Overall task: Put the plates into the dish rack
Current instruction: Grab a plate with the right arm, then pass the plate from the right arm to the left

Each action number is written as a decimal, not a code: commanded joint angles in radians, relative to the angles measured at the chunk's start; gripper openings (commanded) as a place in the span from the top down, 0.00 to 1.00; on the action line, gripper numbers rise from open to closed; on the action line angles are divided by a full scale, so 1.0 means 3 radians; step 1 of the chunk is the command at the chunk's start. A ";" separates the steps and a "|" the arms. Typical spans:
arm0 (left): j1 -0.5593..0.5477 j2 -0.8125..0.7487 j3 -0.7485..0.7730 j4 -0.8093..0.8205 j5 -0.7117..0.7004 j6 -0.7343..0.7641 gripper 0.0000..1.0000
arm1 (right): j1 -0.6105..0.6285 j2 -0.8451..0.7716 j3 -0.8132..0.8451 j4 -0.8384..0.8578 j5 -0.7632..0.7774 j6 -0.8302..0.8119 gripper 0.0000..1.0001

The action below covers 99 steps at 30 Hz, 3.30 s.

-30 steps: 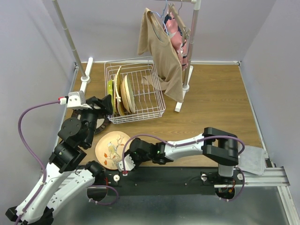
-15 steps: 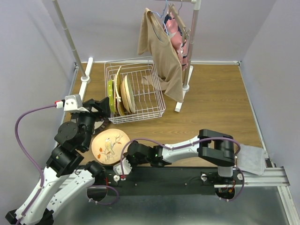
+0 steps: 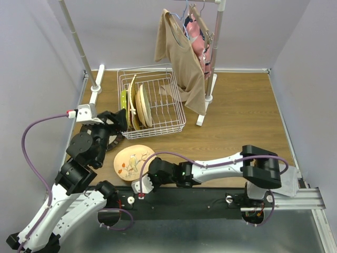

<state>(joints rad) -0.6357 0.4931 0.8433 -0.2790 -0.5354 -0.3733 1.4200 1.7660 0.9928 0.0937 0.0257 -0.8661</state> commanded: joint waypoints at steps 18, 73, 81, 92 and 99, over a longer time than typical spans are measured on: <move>0.0018 0.0396 0.0150 -0.0072 0.1471 -0.0969 0.20 | 0.0027 -0.2261 -0.0589 -0.1789 0.0323 0.0479 0.99; 0.0018 0.0837 -0.1620 0.1160 0.3574 -0.3460 0.95 | 0.0078 -0.2660 -0.0134 -0.1851 0.1274 -0.0084 0.99; 0.0023 0.0801 -0.1456 0.1109 0.3498 -0.3154 1.00 | 0.0083 -0.2752 -0.0108 -0.1877 0.1070 0.0085 0.99; 0.0028 0.0862 -0.0772 0.0619 0.3202 -0.2290 1.00 | 0.0022 -0.2839 -0.0032 -0.1887 0.0983 0.0223 0.25; 0.0038 0.0918 -0.0142 -0.0102 0.2568 -0.1696 1.00 | -0.0340 -0.2941 0.0106 -0.1902 0.0794 0.0417 0.08</move>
<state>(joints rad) -0.6277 0.7738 0.6498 -0.2657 0.3740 -1.0416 1.3895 0.9192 0.9798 -0.5159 0.3141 -0.8017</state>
